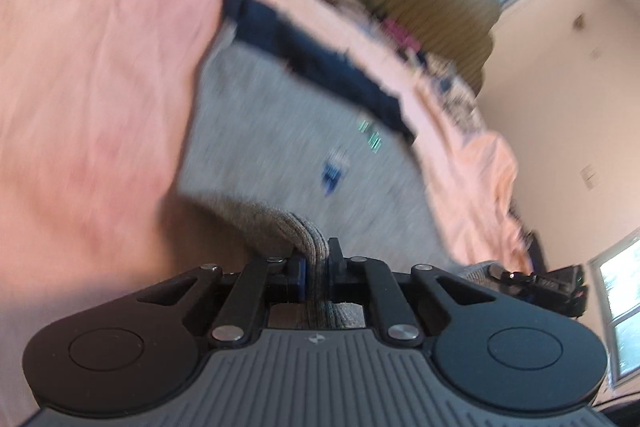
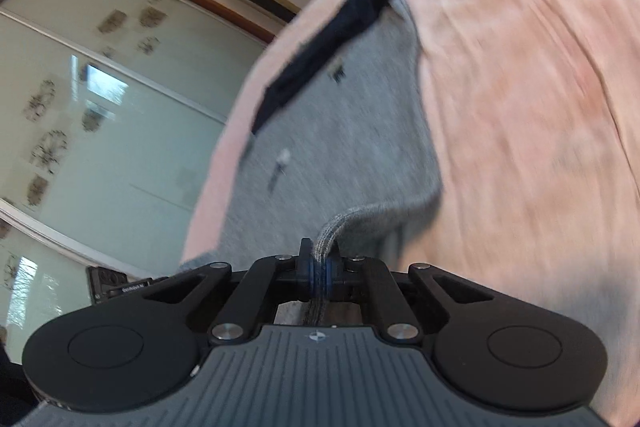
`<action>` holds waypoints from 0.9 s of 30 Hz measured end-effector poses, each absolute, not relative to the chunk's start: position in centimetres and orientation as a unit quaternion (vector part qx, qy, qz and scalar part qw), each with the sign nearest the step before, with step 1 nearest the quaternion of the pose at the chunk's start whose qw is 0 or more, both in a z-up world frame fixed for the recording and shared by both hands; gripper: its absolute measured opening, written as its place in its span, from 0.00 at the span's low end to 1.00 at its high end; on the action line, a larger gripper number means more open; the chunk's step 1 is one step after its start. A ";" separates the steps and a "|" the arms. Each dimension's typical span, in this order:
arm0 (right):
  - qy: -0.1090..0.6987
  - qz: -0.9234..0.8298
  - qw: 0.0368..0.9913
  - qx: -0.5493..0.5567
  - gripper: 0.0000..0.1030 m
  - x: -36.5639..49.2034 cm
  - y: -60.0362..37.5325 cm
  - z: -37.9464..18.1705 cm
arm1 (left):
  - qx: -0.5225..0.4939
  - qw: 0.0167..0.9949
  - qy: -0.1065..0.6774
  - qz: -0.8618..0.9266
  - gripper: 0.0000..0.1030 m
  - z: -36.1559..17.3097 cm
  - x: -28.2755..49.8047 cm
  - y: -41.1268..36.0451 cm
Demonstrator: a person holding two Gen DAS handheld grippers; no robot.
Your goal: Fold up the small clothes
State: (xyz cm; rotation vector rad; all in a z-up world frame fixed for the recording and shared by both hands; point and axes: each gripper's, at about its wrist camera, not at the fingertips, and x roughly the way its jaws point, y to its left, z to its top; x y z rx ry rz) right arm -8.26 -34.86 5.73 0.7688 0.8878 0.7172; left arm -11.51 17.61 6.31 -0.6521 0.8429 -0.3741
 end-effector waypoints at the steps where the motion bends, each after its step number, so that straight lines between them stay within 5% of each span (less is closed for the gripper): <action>1: 0.394 0.339 0.774 0.363 0.11 -7.5 -34.9 6.4 | -0.311 0.849 0.388 -0.180 0.09 6.9 -10.8 17.7; 15: 0.295 0.358 0.765 0.447 0.11 16.0 -33.0 8.9 | -0.286 0.885 0.319 -0.182 0.09 12.3 10.8 17.2; 23: 0.339 0.278 0.771 0.462 0.13 30.3 -32.3 4.4 | -0.273 0.898 0.332 -0.094 0.09 7.0 25.2 19.1; 25: 0.355 0.230 0.775 0.469 0.30 32.1 -32.0 2.2 | -0.291 0.879 0.375 -0.049 0.15 4.7 26.6 19.9; 26: 0.368 0.196 0.782 0.463 0.66 32.0 -31.7 1.5 | -0.313 0.860 0.400 -0.049 0.18 3.8 26.7 20.3; 27: 0.369 0.183 0.791 0.453 0.87 31.6 -31.3 1.5 | -0.333 0.847 0.410 -0.064 0.22 3.2 26.2 20.7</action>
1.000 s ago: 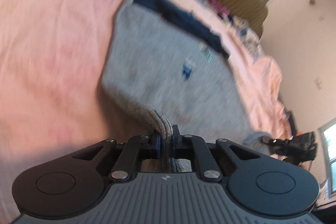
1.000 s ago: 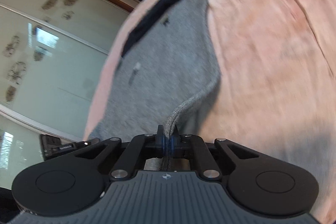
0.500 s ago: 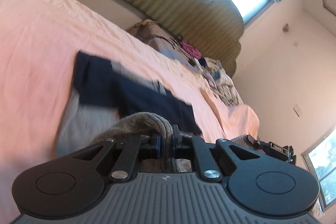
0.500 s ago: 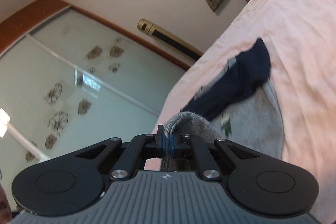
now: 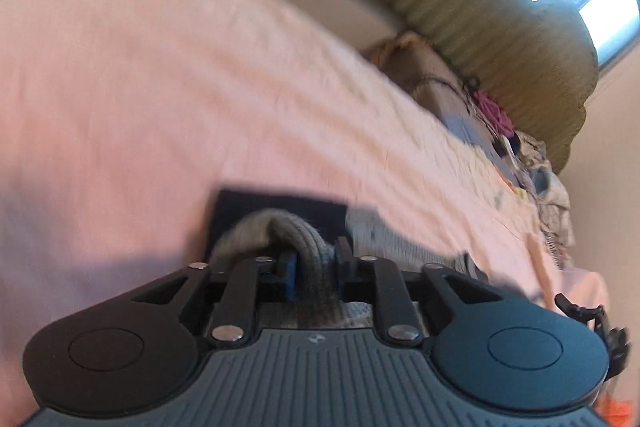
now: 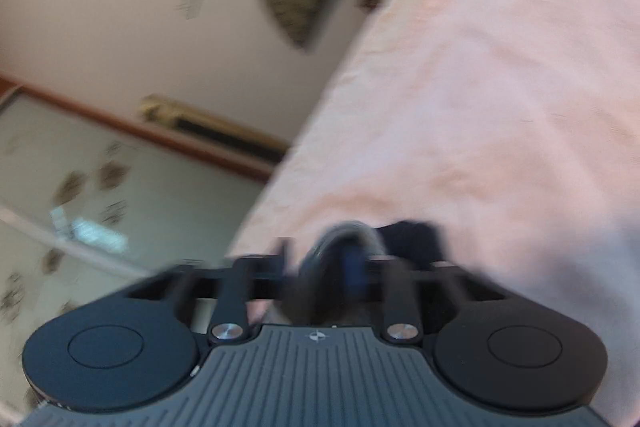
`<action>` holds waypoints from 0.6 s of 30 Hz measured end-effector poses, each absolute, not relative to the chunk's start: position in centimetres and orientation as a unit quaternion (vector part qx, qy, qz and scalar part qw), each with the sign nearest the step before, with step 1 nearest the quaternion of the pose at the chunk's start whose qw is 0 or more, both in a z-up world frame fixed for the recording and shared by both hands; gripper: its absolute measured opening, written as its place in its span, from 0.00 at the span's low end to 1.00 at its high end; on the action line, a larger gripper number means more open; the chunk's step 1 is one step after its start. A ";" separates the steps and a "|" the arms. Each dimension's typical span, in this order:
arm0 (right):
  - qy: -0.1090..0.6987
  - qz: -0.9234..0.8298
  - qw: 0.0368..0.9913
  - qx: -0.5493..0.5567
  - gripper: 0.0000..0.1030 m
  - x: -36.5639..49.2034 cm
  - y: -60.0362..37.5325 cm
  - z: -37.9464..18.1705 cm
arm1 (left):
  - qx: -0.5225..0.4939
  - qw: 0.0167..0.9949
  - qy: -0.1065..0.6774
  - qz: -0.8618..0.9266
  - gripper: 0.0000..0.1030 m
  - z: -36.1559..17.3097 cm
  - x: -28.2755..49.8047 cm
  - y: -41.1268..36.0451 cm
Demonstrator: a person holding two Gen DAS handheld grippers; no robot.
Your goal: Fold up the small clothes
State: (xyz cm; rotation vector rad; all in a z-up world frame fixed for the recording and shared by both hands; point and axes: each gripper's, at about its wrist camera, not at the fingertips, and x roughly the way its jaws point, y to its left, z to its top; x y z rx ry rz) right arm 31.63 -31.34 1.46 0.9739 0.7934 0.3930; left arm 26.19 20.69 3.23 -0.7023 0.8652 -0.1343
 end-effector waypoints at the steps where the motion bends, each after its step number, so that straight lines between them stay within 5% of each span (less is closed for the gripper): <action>1: 0.353 0.199 0.801 0.440 0.87 30.8 -30.9 1.9 | -0.333 0.851 0.399 -0.078 0.23 3.3 25.2 20.9; 3: 0.326 0.239 0.813 0.420 0.87 29.0 -30.9 3.1 | -0.290 0.892 0.342 -0.057 0.27 4.8 22.1 21.2; 5: 0.308 0.249 0.827 0.400 0.87 27.5 -31.2 4.1 | -0.235 0.927 0.291 -0.022 0.51 6.3 19.8 21.1; 6: 0.305 0.249 0.834 0.387 0.87 27.1 -31.5 4.7 | -0.204 0.938 0.278 -0.014 0.72 7.0 19.2 20.7; 7: 0.305 0.247 0.840 0.375 0.87 27.0 -31.6 5.2 | -0.172 0.948 0.268 -0.013 0.76 7.4 18.9 20.1; 13: 0.339 0.222 0.875 0.265 0.87 30.9 -29.1 7.2 | 0.117 0.961 0.249 -0.016 0.76 7.3 20.8 12.4; 18: 0.398 0.218 0.872 0.183 0.87 34.9 -25.9 5.3 | 0.248 0.930 0.259 -0.077 0.76 4.1 21.8 9.1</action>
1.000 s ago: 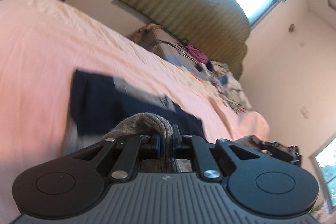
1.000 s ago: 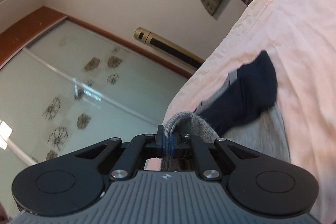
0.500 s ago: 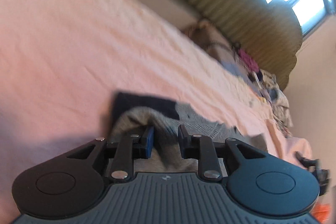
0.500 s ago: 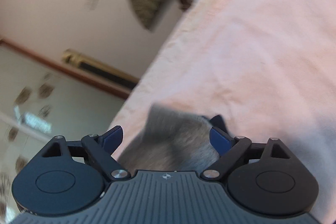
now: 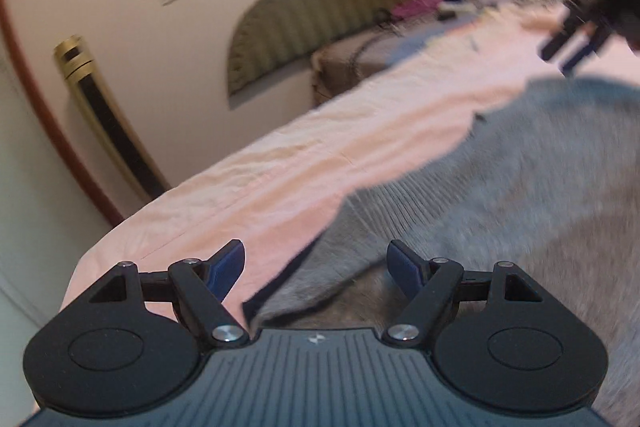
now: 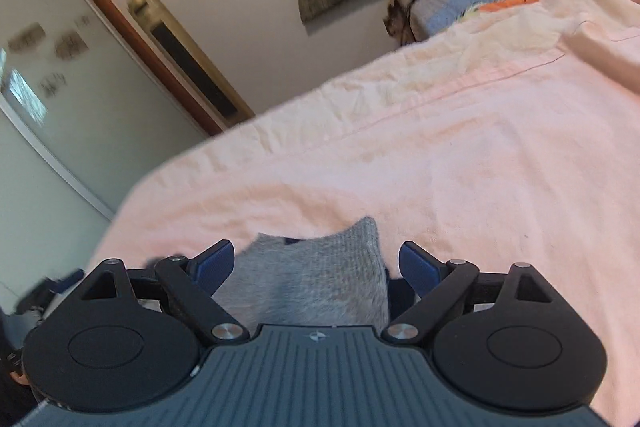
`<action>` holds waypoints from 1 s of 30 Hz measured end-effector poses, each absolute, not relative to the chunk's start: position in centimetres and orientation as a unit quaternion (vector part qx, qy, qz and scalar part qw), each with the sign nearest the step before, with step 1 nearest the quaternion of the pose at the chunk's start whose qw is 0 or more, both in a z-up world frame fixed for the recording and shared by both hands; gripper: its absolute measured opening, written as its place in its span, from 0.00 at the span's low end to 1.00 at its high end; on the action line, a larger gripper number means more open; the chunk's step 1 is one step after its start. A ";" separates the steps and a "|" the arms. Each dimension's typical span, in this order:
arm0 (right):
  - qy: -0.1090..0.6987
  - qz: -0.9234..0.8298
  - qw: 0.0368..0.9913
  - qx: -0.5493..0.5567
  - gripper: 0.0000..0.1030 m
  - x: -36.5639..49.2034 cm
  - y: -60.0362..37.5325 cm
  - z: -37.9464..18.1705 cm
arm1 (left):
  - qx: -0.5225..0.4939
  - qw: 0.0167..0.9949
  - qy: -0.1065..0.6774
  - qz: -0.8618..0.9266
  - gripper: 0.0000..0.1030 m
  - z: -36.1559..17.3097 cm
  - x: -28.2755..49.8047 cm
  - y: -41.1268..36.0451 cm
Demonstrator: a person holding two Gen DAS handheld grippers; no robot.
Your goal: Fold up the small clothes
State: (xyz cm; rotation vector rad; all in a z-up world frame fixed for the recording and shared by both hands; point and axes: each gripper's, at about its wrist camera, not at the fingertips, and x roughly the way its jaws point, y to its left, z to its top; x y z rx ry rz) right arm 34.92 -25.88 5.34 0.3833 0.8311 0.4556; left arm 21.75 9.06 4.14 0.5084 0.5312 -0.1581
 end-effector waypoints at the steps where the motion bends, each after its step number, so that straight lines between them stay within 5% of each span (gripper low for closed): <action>1: 0.408 0.218 0.870 0.170 0.86 35.7 -25.2 4.8 | 0.255 0.926 0.268 -0.073 0.76 3.7 21.8 9.1; 5: 0.435 0.228 0.863 0.118 0.82 37.1 -22.4 3.1 | 0.238 0.922 0.296 -0.069 0.75 2.6 23.1 10.0; 6: 0.424 0.231 0.871 0.094 0.82 36.9 -21.7 3.0 | 0.225 0.926 0.294 -0.073 0.66 2.8 23.0 10.5; 7: 0.422 0.235 0.872 0.073 0.79 36.8 -21.1 3.0 | 0.213 0.929 0.295 -0.074 0.29 3.0 23.2 10.8; 8: 0.419 0.237 0.874 0.067 0.54 36.6 -20.9 3.1 | 0.197 0.927 0.311 -0.073 0.07 3.1 23.8 11.1; 9: 0.430 0.243 0.866 0.077 0.15 36.8 -21.0 3.0 | 0.177 0.928 0.322 -0.060 0.04 3.3 24.5 11.6; 12: 0.408 0.230 0.877 0.105 0.14 36.6 -22.2 4.0 | 0.114 0.938 0.328 -0.020 0.04 4.0 26.9 13.4; 17: 0.396 0.173 0.888 0.157 0.11 36.5 -24.3 3.0 | 0.026 0.928 0.368 0.055 0.18 2.6 28.9 16.6; 19: 0.398 0.157 0.886 0.178 0.22 35.6 -24.9 2.2 | 0.006 0.930 0.362 0.063 0.62 2.7 27.3 17.4; 21: 0.373 0.164 0.889 0.211 0.62 33.3 -25.9 3.0 | -0.021 0.928 0.366 0.072 0.83 3.4 24.6 18.5; 23: 0.343 0.184 0.889 0.243 0.80 29.3 -27.4 4.4 | -0.077 0.925 0.366 0.064 0.83 3.7 20.8 19.9; 30: 0.376 0.207 0.831 0.354 0.80 13.8 -32.6 4.4 | -0.413 0.850 0.329 -0.013 0.83 1.3 4.2 22.3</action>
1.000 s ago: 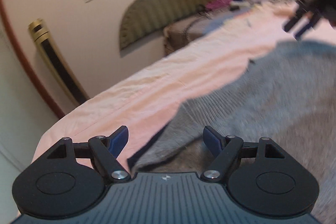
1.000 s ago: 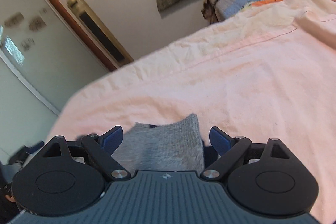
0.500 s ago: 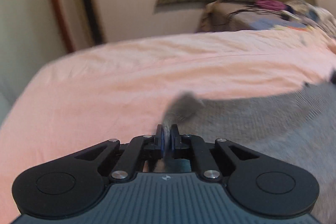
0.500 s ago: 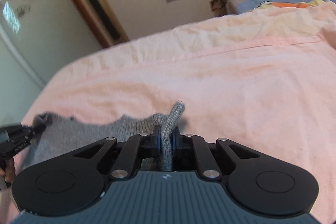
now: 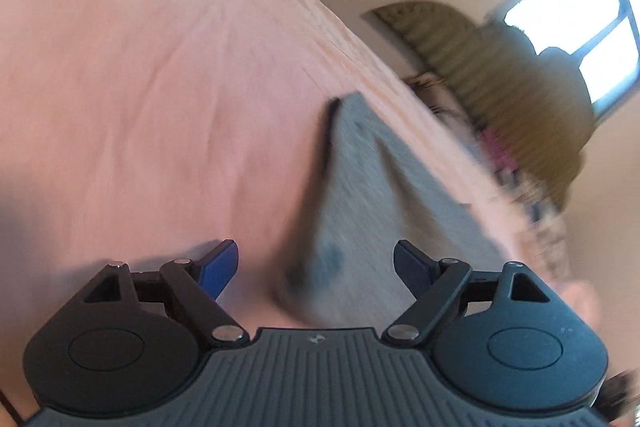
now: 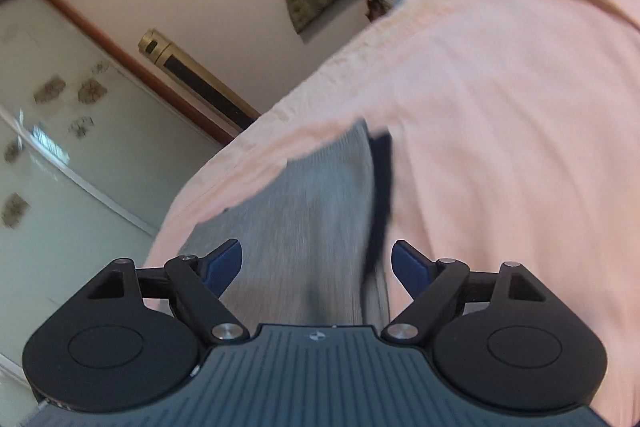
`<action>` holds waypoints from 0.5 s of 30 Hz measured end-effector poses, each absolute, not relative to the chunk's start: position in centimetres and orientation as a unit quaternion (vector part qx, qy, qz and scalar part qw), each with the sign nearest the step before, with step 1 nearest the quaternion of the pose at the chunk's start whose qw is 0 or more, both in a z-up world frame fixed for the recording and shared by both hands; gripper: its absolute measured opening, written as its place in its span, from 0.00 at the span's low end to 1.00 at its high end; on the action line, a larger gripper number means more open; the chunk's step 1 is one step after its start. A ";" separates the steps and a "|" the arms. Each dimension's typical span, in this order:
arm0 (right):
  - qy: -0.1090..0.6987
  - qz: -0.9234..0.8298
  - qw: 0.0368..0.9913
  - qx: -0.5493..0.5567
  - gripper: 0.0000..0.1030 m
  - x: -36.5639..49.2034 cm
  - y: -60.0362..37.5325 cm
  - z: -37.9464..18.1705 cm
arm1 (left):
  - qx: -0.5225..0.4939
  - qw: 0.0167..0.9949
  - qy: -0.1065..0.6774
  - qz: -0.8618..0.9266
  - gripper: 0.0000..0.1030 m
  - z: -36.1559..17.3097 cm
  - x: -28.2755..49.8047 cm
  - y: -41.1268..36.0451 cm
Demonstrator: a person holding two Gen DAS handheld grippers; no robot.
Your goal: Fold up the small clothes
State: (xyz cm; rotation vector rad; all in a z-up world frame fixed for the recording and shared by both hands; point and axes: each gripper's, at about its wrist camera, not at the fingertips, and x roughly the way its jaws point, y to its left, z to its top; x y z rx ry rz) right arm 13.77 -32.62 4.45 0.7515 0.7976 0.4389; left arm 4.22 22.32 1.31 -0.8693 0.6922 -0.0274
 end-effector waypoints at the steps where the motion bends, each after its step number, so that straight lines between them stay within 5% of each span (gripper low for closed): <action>1: 0.385 0.200 0.825 0.362 0.80 11.9 -32.7 4.1 | -0.465 0.826 0.318 -0.025 0.83 0.4 2.6 21.9; 9: 0.354 0.151 0.815 0.433 0.86 11.1 -29.9 1.3 | -0.534 0.800 0.275 0.003 0.90 -0.5 4.7 18.5; 11: 0.329 0.117 0.823 0.448 0.88 12.0 -29.2 1.2 | -0.492 0.820 0.289 0.042 0.68 -0.4 6.4 17.5; 13: 0.327 0.116 0.837 0.424 0.87 12.9 -27.8 1.3 | -0.447 0.832 0.319 0.073 0.08 -0.5 8.0 16.9; 14: 0.330 0.113 0.845 0.405 0.76 13.1 -27.1 1.3 | -0.440 0.832 0.327 0.082 0.07 -0.7 8.4 17.2; 15: 0.339 0.115 0.850 0.386 0.37 13.4 -26.7 1.2 | -0.443 0.832 0.326 0.078 0.07 -0.7 8.5 17.5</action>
